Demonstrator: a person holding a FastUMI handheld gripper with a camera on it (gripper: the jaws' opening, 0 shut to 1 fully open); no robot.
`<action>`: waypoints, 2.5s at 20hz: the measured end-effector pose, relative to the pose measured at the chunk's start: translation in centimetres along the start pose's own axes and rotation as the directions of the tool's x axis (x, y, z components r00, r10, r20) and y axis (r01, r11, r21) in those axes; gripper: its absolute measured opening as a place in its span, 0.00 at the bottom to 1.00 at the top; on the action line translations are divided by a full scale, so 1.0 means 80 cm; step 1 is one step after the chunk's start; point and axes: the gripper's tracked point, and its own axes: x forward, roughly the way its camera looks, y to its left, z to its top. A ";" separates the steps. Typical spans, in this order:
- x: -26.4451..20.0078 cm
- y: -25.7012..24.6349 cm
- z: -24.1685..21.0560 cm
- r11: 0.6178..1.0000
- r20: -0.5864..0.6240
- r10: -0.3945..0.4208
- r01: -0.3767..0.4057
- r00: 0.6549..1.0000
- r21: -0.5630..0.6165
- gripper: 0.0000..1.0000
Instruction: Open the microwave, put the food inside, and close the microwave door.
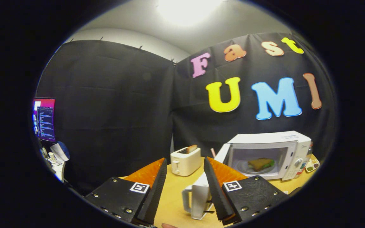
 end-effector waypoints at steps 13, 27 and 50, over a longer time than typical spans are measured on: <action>0.049 -0.006 -0.143 0.996 -0.150 -0.091 0.092 0.985 0.005 0.02; 0.000 -0.157 -0.131 0.932 -0.108 -0.361 0.358 0.926 -0.051 0.04; 0.051 -0.486 -0.150 0.634 -0.100 -0.773 0.770 0.627 -0.072 0.04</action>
